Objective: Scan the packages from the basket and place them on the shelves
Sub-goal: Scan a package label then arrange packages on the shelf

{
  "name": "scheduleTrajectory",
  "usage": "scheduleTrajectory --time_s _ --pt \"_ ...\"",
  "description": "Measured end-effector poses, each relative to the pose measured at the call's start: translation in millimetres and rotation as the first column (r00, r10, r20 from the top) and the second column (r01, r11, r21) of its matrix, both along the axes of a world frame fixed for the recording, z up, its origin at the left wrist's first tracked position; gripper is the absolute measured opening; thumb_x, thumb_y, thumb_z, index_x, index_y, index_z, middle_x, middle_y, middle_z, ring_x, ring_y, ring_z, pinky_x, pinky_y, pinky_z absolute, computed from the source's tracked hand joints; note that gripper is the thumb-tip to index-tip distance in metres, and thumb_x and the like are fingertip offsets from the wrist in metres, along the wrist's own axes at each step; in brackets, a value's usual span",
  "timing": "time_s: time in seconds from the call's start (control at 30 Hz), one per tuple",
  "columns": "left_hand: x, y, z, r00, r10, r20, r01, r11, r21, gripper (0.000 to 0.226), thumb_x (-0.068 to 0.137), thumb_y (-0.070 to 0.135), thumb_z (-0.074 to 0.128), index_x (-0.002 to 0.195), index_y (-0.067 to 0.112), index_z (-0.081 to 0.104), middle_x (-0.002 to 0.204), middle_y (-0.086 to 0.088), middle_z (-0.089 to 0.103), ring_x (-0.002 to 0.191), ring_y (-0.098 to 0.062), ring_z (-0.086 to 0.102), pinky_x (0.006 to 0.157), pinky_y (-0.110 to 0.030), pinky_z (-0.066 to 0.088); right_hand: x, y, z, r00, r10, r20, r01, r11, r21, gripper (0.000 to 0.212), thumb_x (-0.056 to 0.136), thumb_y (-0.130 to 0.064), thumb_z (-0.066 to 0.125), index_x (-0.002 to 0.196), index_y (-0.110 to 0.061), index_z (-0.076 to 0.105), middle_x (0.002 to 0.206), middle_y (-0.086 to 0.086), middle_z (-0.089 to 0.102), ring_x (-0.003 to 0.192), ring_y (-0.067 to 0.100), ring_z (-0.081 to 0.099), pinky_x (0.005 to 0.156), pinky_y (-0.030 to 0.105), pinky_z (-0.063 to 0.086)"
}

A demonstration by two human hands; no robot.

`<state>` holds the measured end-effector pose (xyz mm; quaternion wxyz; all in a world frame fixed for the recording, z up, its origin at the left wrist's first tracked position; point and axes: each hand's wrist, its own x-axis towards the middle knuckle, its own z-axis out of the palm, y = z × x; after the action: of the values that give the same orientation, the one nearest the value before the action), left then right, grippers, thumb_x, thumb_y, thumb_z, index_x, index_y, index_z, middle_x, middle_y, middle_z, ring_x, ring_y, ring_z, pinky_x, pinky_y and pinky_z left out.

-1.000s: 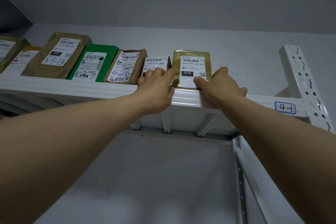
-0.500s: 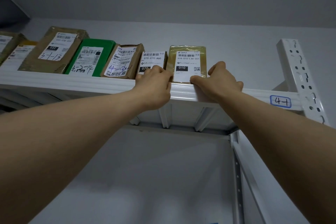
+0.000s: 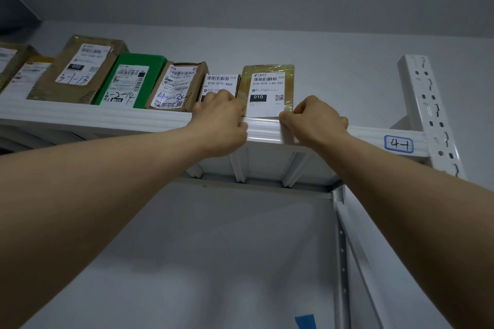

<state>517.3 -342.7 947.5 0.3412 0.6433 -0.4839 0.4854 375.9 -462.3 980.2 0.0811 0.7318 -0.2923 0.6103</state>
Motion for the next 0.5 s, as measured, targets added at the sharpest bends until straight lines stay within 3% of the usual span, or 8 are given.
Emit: scheduleTrajectory --time_s 0.17,0.33,0.5 --pt "-18.1 9.0 -2.4 1.000 -0.021 -0.005 0.021 0.999 -0.030 0.048 0.098 0.031 0.051 0.145 0.022 0.046 0.146 -0.008 0.042 0.136 -0.030 0.033 0.111 -0.048 0.027 -11.0 12.6 -17.9 0.999 -0.038 0.016 0.040 0.992 -0.117 0.036 0.097 -0.043 0.049 0.123 -0.018 0.053 0.120 0.006 0.063 0.119 0.031 0.048 0.090 0.041 0.030" --pt "-40.7 15.6 -22.1 0.999 -0.035 0.006 0.036 0.999 -0.023 0.046 0.094 0.031 0.057 0.140 0.027 0.049 0.144 -0.005 0.043 0.137 -0.028 0.032 0.112 -0.048 0.024 -21.0 28.9 -51.9 0.996 0.069 0.061 -0.051 0.967 -0.250 0.023 0.097 -0.034 0.049 0.116 -0.021 0.053 0.111 0.000 0.065 0.110 0.027 0.050 0.086 0.040 0.032" --pt "-48.3 25.0 -70.5 0.999 0.008 0.044 -0.010 0.998 0.066 0.039 0.092 0.031 0.059 0.131 0.026 0.053 0.135 -0.007 0.048 0.129 -0.029 0.038 0.106 -0.047 0.030 -36.2 30.7 -106.1 0.970 0.238 0.052 -0.227 0.960 -0.166 0.015 0.093 -0.033 0.052 0.105 -0.025 0.053 0.096 -0.004 0.065 0.098 0.026 0.058 0.093 0.044 0.046"
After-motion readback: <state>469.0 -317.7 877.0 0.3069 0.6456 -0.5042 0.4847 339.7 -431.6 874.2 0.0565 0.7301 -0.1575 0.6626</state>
